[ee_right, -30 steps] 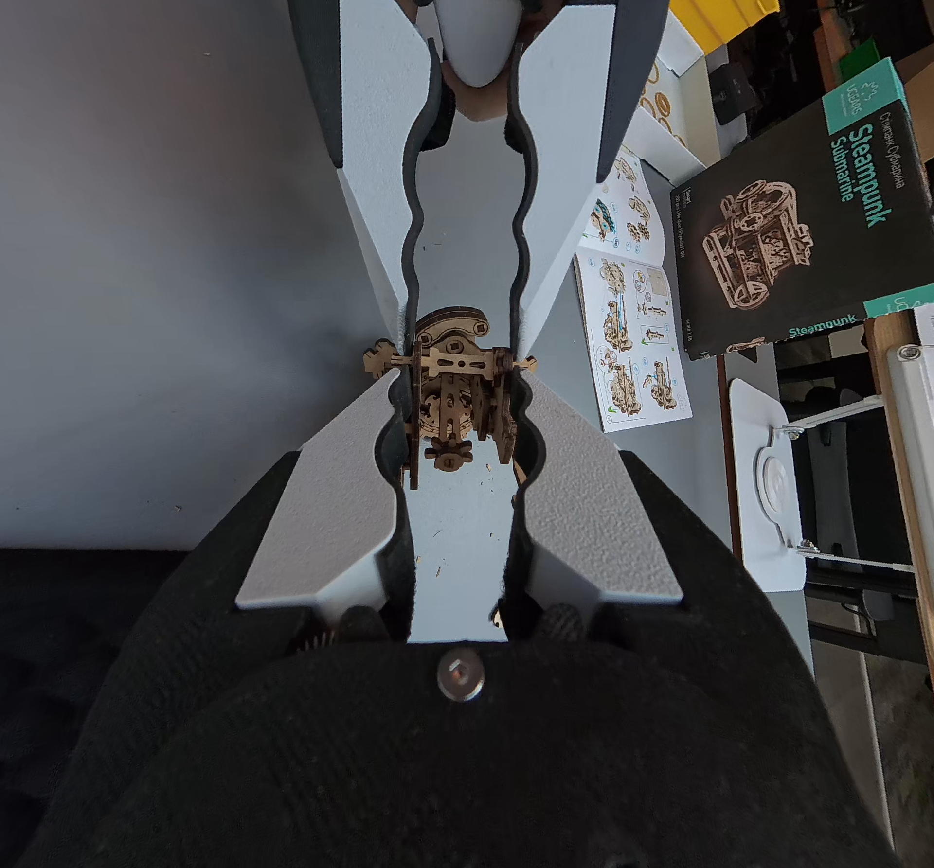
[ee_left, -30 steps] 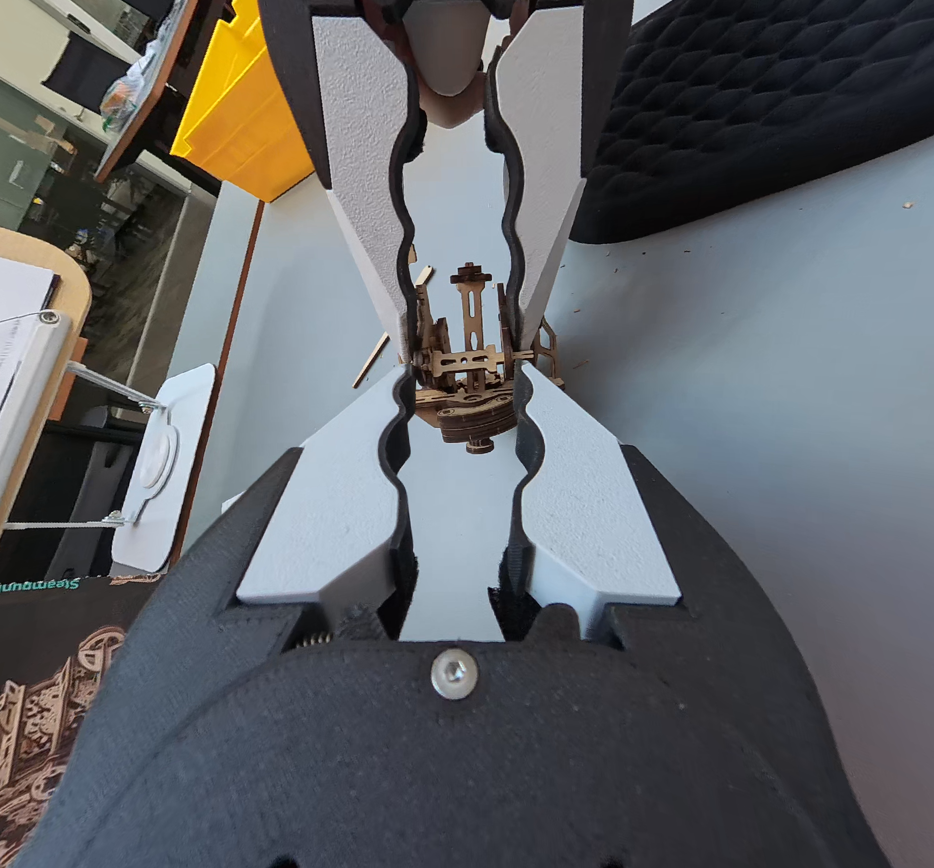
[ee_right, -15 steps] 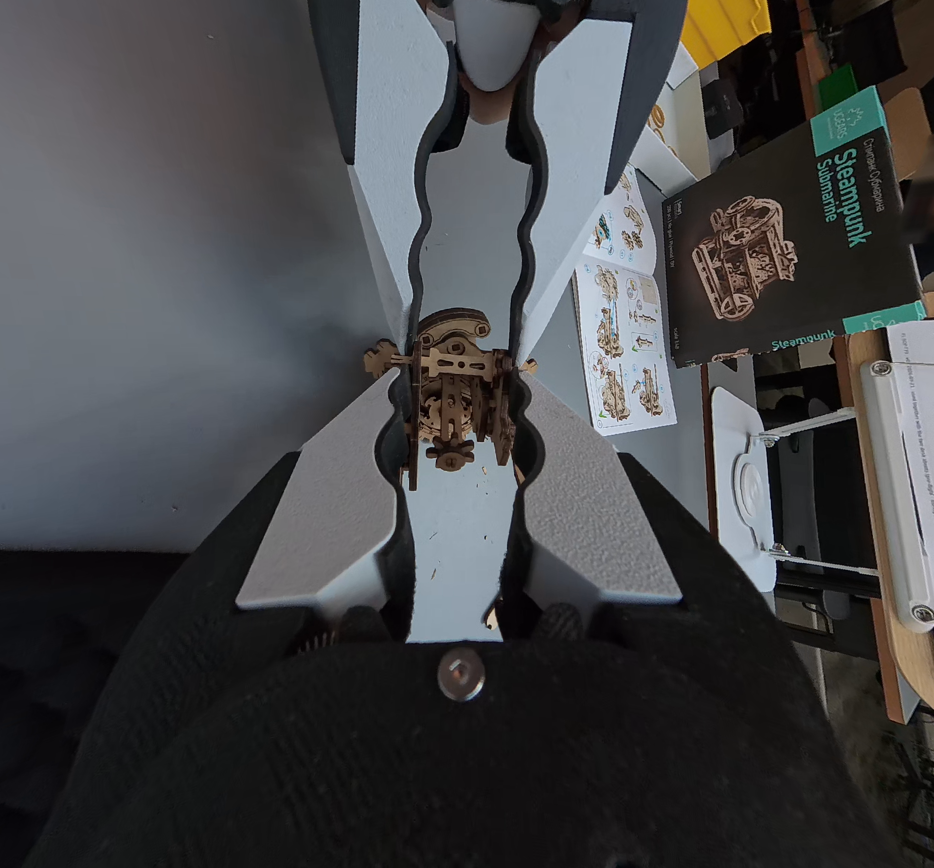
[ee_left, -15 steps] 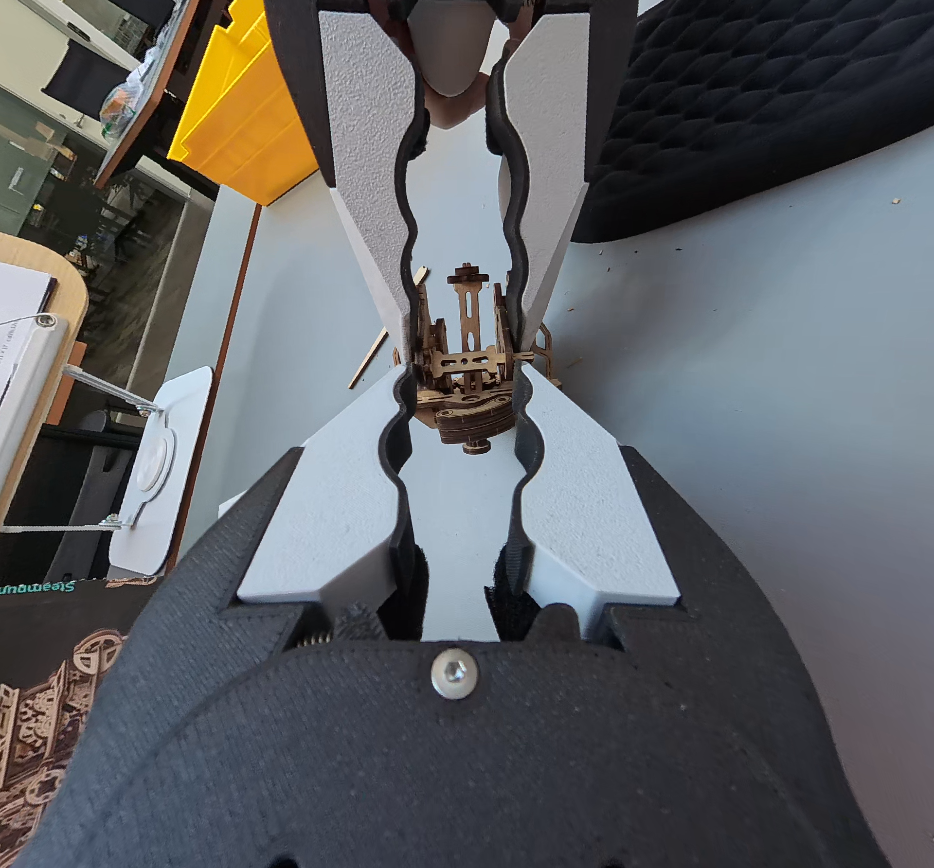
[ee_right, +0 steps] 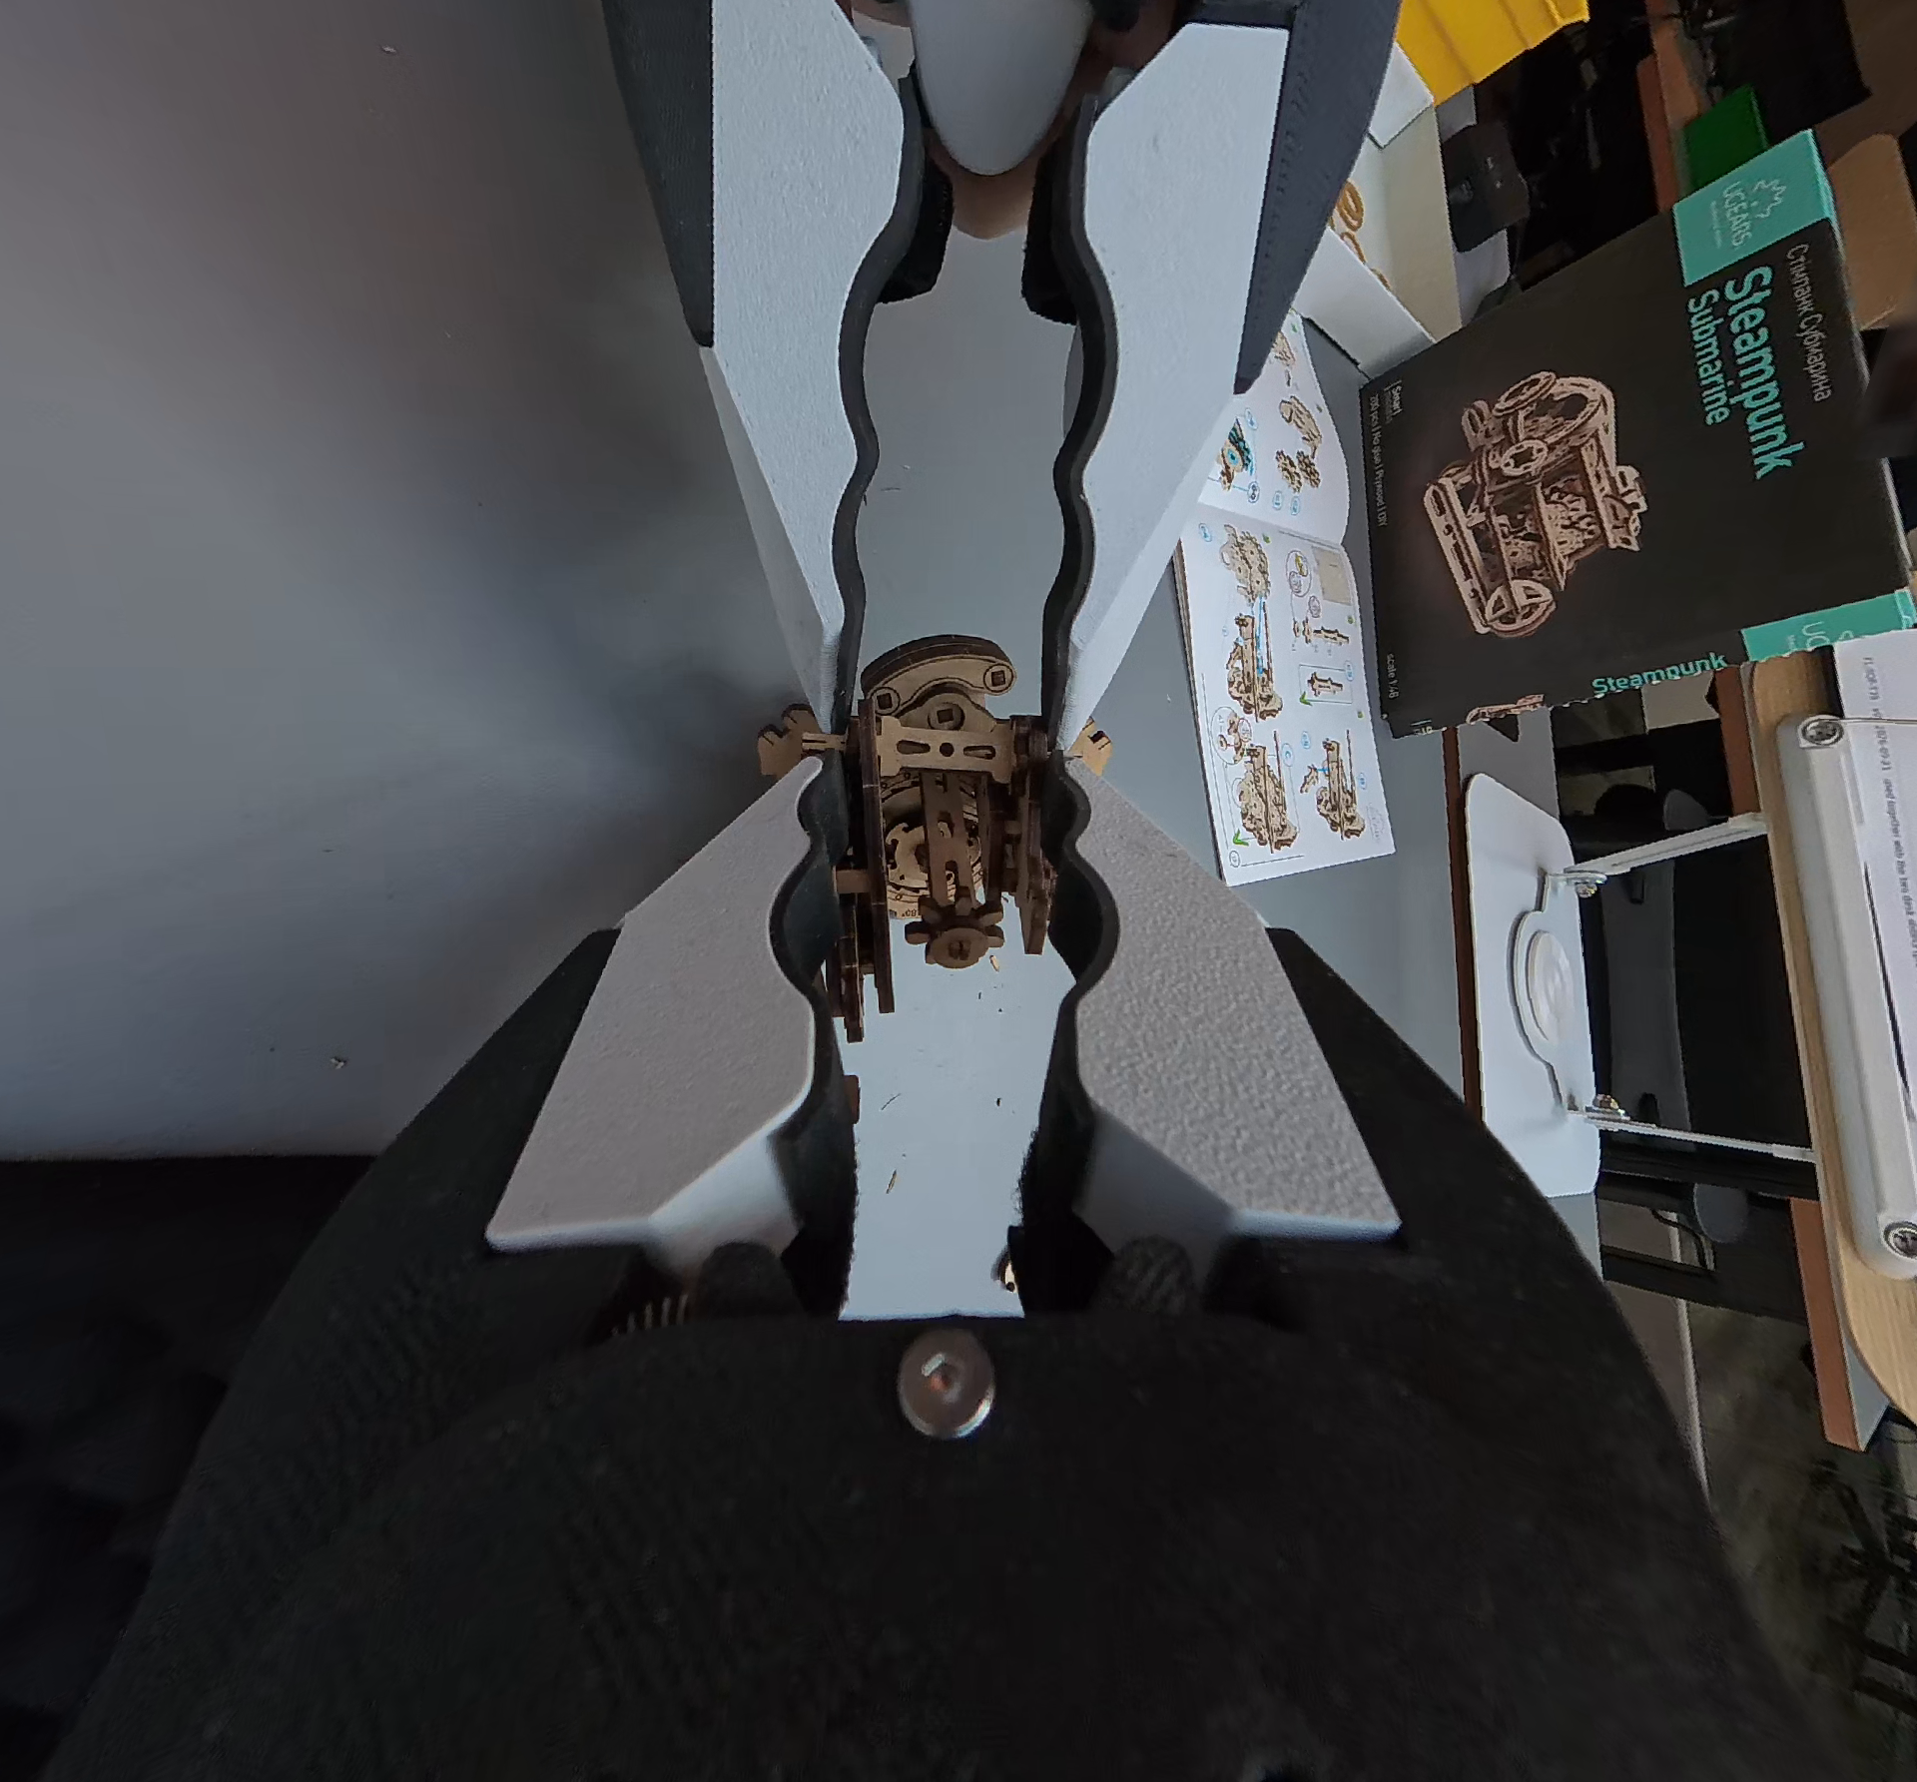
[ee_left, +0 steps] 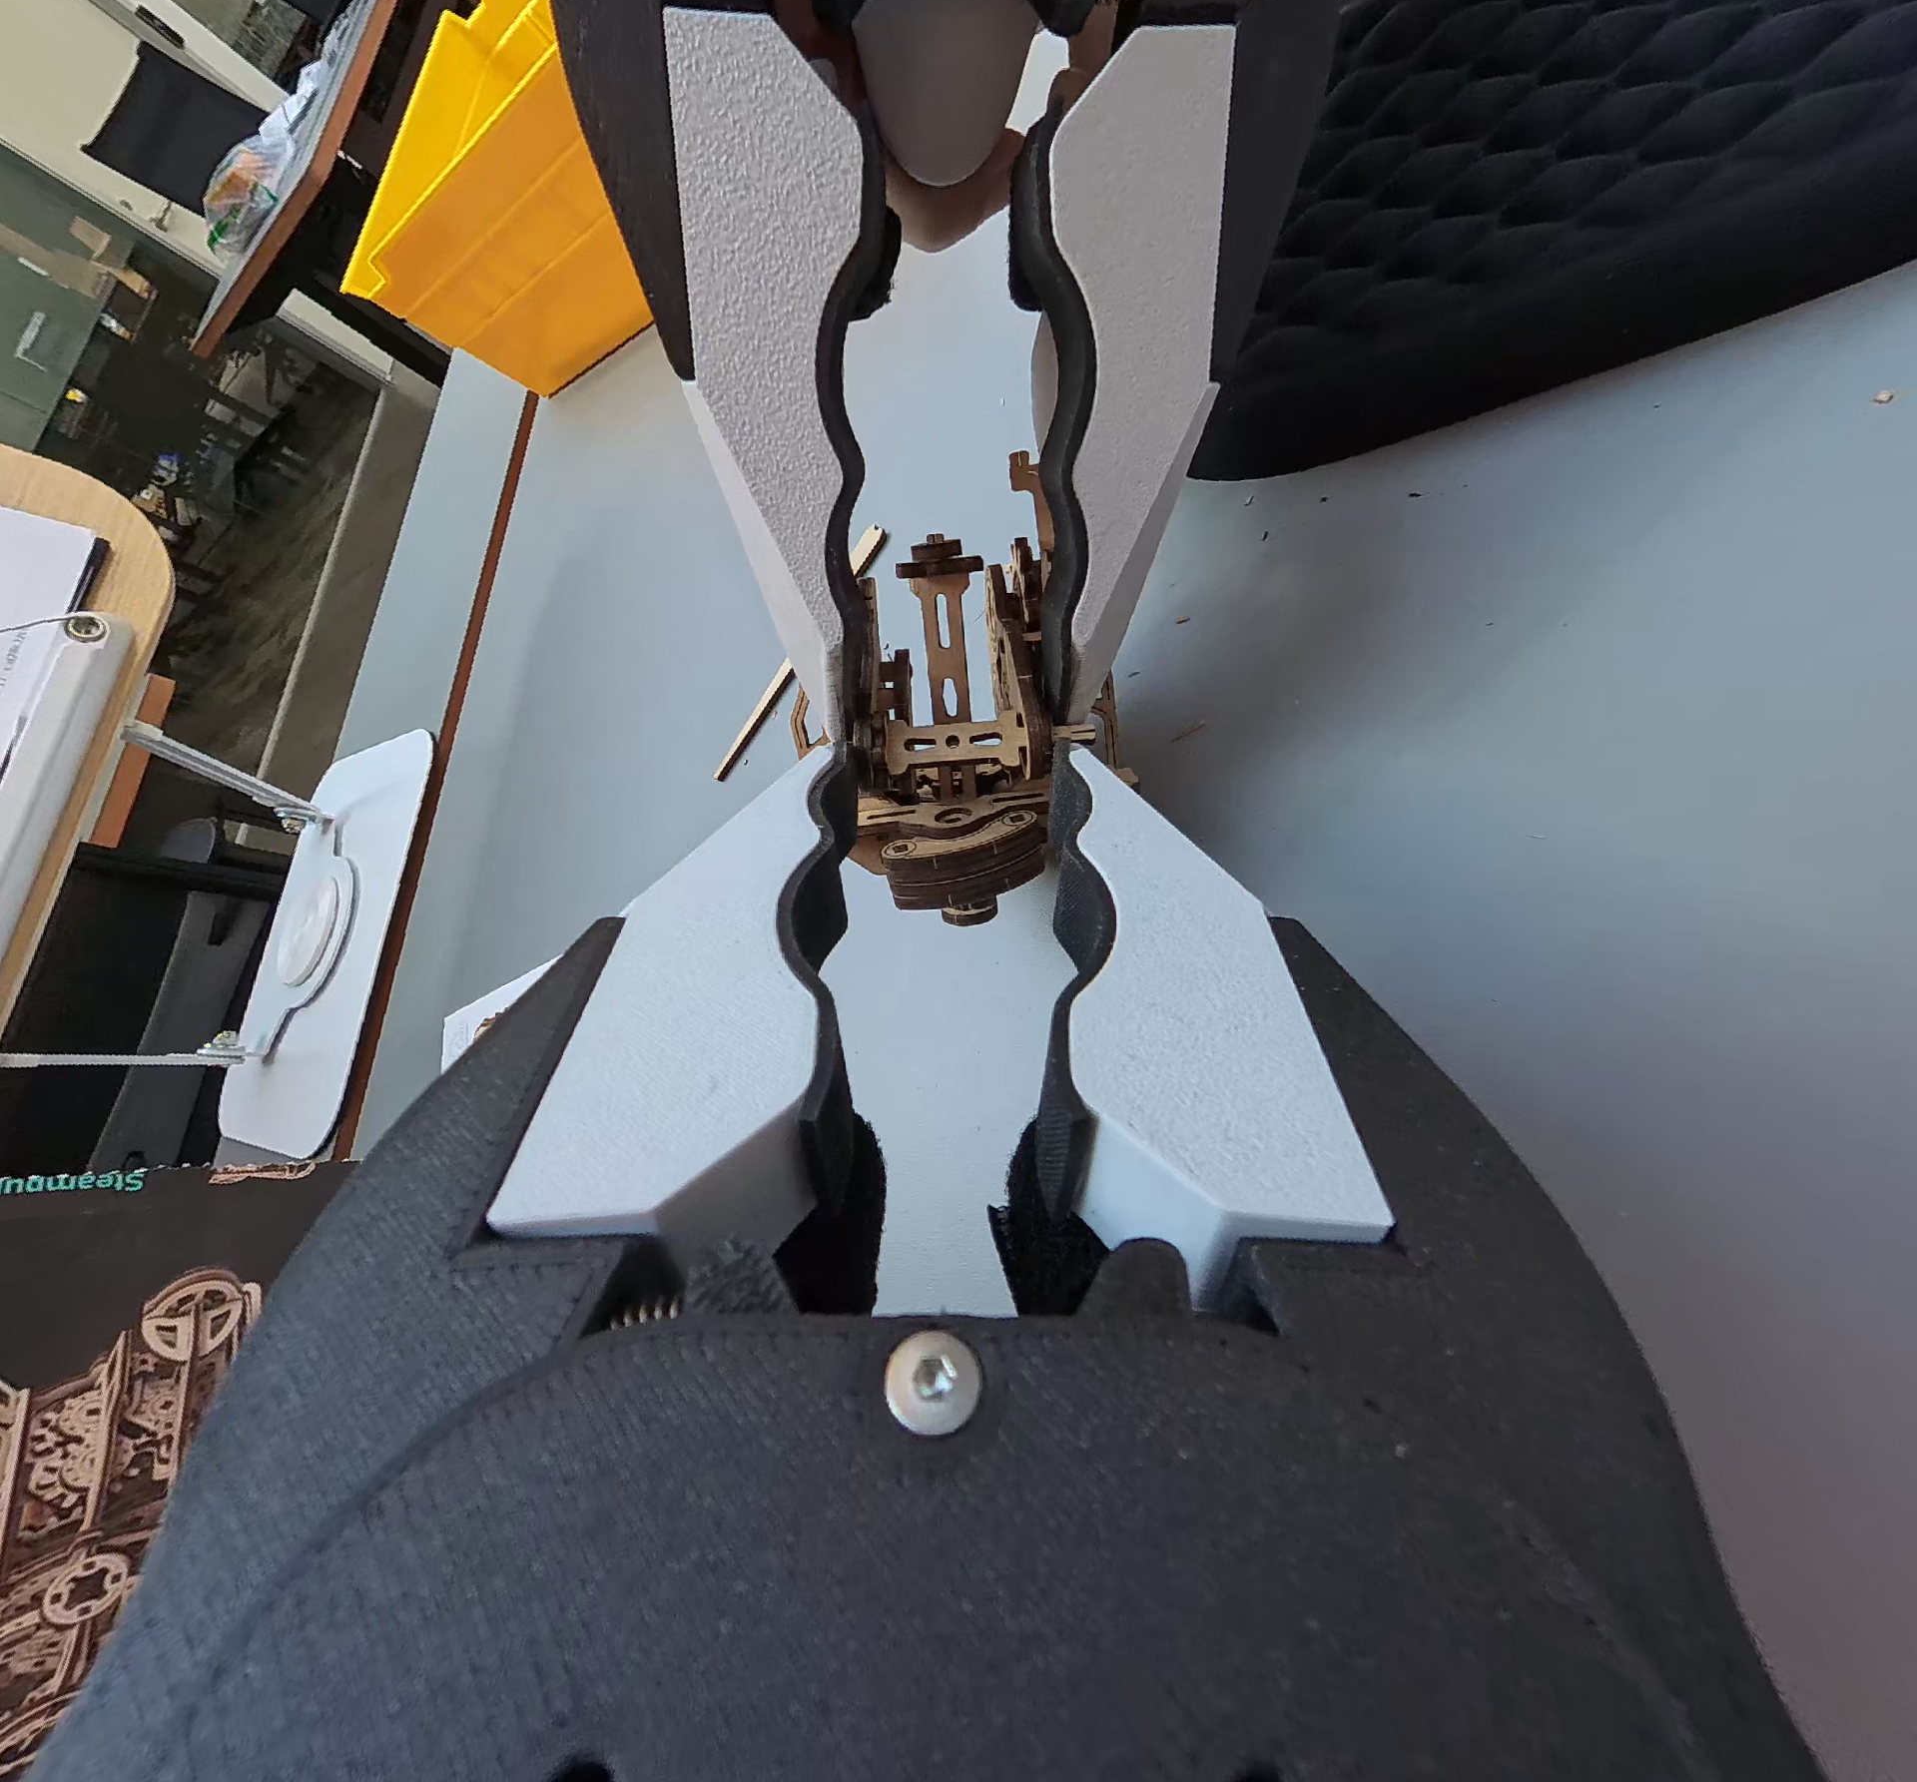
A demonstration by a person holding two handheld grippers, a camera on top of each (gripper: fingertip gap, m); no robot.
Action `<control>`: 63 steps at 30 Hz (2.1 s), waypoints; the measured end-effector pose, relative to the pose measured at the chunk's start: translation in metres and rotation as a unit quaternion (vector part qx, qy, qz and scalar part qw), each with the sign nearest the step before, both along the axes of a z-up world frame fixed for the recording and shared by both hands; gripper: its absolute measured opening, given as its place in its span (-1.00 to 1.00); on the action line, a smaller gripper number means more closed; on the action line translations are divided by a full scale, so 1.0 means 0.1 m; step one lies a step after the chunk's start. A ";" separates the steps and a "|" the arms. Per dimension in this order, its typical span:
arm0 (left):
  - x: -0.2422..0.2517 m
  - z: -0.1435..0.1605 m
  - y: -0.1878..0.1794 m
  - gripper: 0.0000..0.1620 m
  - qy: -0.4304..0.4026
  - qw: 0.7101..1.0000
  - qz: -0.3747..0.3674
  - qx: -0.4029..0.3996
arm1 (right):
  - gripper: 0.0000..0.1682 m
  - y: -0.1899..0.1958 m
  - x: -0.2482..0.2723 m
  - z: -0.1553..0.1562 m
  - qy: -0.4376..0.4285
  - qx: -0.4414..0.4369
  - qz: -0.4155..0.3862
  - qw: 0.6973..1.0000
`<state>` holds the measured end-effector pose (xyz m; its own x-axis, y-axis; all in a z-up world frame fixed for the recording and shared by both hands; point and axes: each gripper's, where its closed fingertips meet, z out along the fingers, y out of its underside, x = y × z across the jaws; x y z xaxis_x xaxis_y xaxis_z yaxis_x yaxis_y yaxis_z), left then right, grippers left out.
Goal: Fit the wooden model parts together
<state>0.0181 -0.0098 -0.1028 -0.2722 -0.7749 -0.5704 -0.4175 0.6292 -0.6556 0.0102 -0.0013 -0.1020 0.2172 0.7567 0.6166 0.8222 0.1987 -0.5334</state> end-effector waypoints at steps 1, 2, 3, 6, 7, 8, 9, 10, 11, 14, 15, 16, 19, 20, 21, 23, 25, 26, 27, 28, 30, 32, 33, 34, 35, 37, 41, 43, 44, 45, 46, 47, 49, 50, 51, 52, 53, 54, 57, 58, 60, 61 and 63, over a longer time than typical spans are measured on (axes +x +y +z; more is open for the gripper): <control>0.00 0.00 0.00 -0.56 0.002 1.000 0.000 0.000 | -0.58 0.00 0.00 0.00 -0.001 -0.001 -0.001 1.000; 0.00 0.00 0.00 -0.56 0.004 1.000 0.001 0.001 | -0.59 0.00 0.00 0.00 -0.004 0.001 0.000 1.000; 0.00 0.00 0.00 -0.56 0.005 1.000 0.002 0.003 | -0.59 0.00 0.00 0.00 -0.004 0.000 -0.002 1.000; 0.00 0.00 0.01 -0.57 0.010 1.000 0.002 -0.002 | -0.59 0.01 -0.01 0.00 -0.003 -0.005 -0.005 1.000; 0.00 -0.01 0.01 -0.57 0.011 1.000 0.003 -0.001 | -0.60 0.01 -0.01 0.00 0.000 -0.007 -0.007 1.000; 0.00 -0.01 0.01 -0.57 0.011 1.000 0.004 -0.003 | -0.60 0.01 -0.01 0.00 0.002 -0.007 -0.006 1.000; 0.00 -0.01 0.01 -0.57 0.011 1.000 0.004 -0.004 | -0.60 0.01 -0.01 0.00 0.004 -0.009 -0.006 1.000; 0.00 -0.01 0.00 -0.57 0.011 1.000 0.004 -0.003 | -0.60 0.01 -0.01 0.00 0.004 -0.010 -0.006 1.000; 0.00 -0.01 0.00 -0.57 0.012 1.000 0.005 -0.003 | -0.60 0.01 -0.01 0.00 0.003 -0.010 -0.006 1.000; 0.00 -0.01 0.00 -0.57 0.016 1.000 0.006 -0.001 | -0.60 0.01 -0.01 0.00 0.003 -0.008 -0.005 1.000; 0.00 -0.01 0.00 -0.57 0.016 1.000 0.007 -0.001 | -0.60 0.01 -0.01 0.00 0.005 -0.010 -0.005 1.000; 0.00 -0.01 0.00 -0.57 0.017 1.000 0.007 -0.002 | -0.60 0.01 -0.01 0.00 0.004 -0.009 -0.004 1.000; 0.00 -0.01 0.00 -0.57 0.020 1.000 0.008 0.002 | -0.60 0.02 -0.01 0.00 0.002 -0.010 -0.005 1.000; 0.00 -0.01 0.00 -0.57 0.021 1.000 0.008 0.001 | -0.60 0.02 -0.01 0.00 0.003 -0.009 -0.006 1.000; 0.00 -0.01 0.00 -0.57 0.021 1.000 0.008 0.001 | -0.60 0.02 0.00 0.00 0.000 -0.009 -0.006 1.000; 0.00 -0.01 0.00 -0.57 0.019 1.000 0.009 0.005 | -0.60 0.02 0.00 0.00 -0.001 -0.007 -0.007 1.000; 0.01 0.00 -0.01 -0.56 0.003 1.000 0.002 0.006 | -0.58 0.02 0.01 0.00 0.004 -0.015 -0.004 1.000; 0.02 0.02 -0.01 -0.56 -0.009 1.000 -0.002 0.013 | -0.58 0.02 0.02 0.02 0.005 -0.008 -0.003 1.000; 0.02 0.04 0.01 -0.56 -0.018 0.999 -0.002 0.029 | -0.57 0.04 0.02 0.04 0.008 0.006 -0.006 1.000; 0.01 0.04 0.01 -0.55 -0.023 0.999 -0.001 0.044 | -0.57 0.04 0.02 0.04 0.002 0.019 -0.005 1.000; 0.01 0.03 0.02 -0.55 -0.034 0.997 0.003 0.065 | -0.57 0.05 0.02 0.03 -0.009 0.038 -0.001 0.999; 0.00 0.03 0.03 -0.55 -0.044 0.996 0.007 0.074 | -0.57 0.05 0.01 0.03 0.003 0.043 0.006 0.999; -0.01 0.04 0.03 -0.55 -0.049 0.996 0.009 0.076 | -0.57 0.06 0.01 0.03 0.012 0.044 0.008 0.999; -0.01 0.04 0.04 -0.56 -0.052 0.996 0.011 0.077 | -0.57 0.06 0.01 0.04 0.020 0.045 0.011 0.999; -0.01 0.05 0.04 -0.56 -0.055 0.995 0.013 0.079 | -0.57 0.07 0.01 0.05 0.022 0.050 0.013 0.998; 0.00 0.08 0.09 -0.56 -0.062 0.993 0.023 0.096 | -0.57 0.12 0.03 0.08 0.019 0.074 0.004 0.997; 0.01 0.06 0.13 -0.70 -0.069 0.989 0.033 0.124 | -0.57 0.20 0.07 0.10 0.014 0.096 -0.020 0.995; 0.02 0.08 0.17 -0.70 -0.079 0.986 0.045 0.136 | -0.57 0.22 0.09 0.08 0.015 0.094 -0.027 0.995; 0.01 0.09 0.18 -0.71 -0.080 0.986 0.049 0.136 | -0.57 0.23 0.09 0.08 0.019 0.094 -0.030 0.995; 0.01 0.08 0.17 -0.72 -0.078 0.987 0.046 0.129 | -0.57 0.24 0.10 0.08 0.022 0.093 -0.033 0.995; 0.00 0.08 0.16 -0.72 -0.080 0.988 0.043 0.122 | -0.58 0.24 0.10 0.07 0.023 0.089 -0.034 0.995; 0.00 0.10 0.14 -0.80 -0.085 0.989 0.038 0.116 | -0.57 0.24 0.10 0.05 0.022 0.086 -0.036 0.995; -0.01 0.11 0.10 -0.86 -0.085 0.990 0.025 0.106 | -0.57 0.24 0.09 0.05 0.026 0.085 -0.037 0.995; -0.01 0.09 0.08 -0.85 -0.078 0.992 0.018 0.099 | -0.57 0.25 0.09 0.06 0.028 0.085 -0.038 0.995; -0.02 0.07 0.05 -0.83 -0.070 0.993 0.011 0.091 | -0.57 0.25 0.09 0.06 0.029 0.084 -0.040 0.995; -0.03 0.06 0.04 -0.81 -0.065 0.995 0.007 0.081 | -0.58 0.25 0.09 0.06 0.029 0.084 -0.041 0.995; -0.03 0.06 0.03 -0.76 -0.062 0.995 0.006 0.073 | -0.57 0.25 0.09 0.06 0.031 0.084 -0.040 0.995; -0.03 0.05 0.03 -0.75 -0.058 0.996 0.007 0.066 | -0.57 0.24 0.09 0.06 0.034 0.082 -0.039 0.995; -0.03 -0.02 0.09 -0.79 -0.039 0.996 0.018 0.075 | -0.57 0.23 0.07 0.07 0.038 0.081 -0.036 0.995; -0.03 -0.05 0.09 -0.83 -0.030 0.996 0.015 0.078 | -0.58 0.23 0.07 0.07 0.038 0.081 -0.036 0.995; -0.03 -0.07 0.10 -0.81 -0.025 0.996 0.015 0.084 | -0.57 0.23 0.07 0.06 0.033 0.085 -0.035 0.995; -0.03 -0.08 0.10 -0.82 -0.024 0.996 0.015 0.084 | -0.57 0.23 0.07 0.06 0.031 0.087 -0.033 0.995; -0.03 -0.12 0.12 -0.83 -0.013 0.997 0.019 0.077 | -0.57 0.22 0.05 0.07 0.037 0.087 -0.027 0.995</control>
